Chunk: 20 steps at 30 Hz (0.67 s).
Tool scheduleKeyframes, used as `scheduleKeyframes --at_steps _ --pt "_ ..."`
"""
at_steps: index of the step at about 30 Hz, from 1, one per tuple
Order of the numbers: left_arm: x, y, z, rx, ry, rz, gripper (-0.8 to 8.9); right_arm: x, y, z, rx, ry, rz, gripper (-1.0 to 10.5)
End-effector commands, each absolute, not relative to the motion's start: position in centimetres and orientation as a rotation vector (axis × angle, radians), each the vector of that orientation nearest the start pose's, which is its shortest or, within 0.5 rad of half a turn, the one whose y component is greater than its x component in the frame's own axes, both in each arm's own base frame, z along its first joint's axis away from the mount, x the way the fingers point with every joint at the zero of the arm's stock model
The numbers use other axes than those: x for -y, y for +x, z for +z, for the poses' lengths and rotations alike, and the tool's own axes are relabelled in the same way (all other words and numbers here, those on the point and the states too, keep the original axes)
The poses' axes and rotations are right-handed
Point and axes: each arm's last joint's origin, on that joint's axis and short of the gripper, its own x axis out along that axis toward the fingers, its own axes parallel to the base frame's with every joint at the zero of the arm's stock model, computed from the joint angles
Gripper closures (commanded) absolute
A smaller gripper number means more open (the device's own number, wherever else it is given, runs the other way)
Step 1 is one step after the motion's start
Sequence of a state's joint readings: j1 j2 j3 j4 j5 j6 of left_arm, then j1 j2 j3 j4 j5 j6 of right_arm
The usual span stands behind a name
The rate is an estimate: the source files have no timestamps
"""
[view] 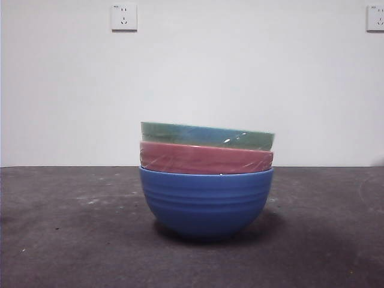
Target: Pick up the green bowl on the top,put the green bowl on the left,pick up the red bowl in the middle,put the red bowl on the right
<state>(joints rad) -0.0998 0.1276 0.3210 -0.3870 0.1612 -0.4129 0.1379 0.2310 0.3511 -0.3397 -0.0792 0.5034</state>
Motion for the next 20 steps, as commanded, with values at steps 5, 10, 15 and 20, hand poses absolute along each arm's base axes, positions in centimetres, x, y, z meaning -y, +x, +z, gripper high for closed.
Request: scheduleKeyframes --at_steps 5,10,15,20 --pt "1.7 9.8 26.9 -0.293 -0.37 -0.323 8.19 -1.7 10.1 27.7 -0.313 0.364 0.195 9.6" --pt "2.5 12.4 29.5 -0.438 -0.32 -0.496 8.19 -2.2 11.3 30.0 -0.45 0.258 0.305 9.5" --pt "3.6 15.1 31.0 -0.591 -0.295 -0.652 8.16 -2.7 12.6 30.9 -0.6 0.206 0.414 9.2" --pt "5.3 16.8 31.8 -0.671 -0.277 -0.71 5.06 -2.9 13.8 30.6 -0.696 0.214 0.412 6.9"
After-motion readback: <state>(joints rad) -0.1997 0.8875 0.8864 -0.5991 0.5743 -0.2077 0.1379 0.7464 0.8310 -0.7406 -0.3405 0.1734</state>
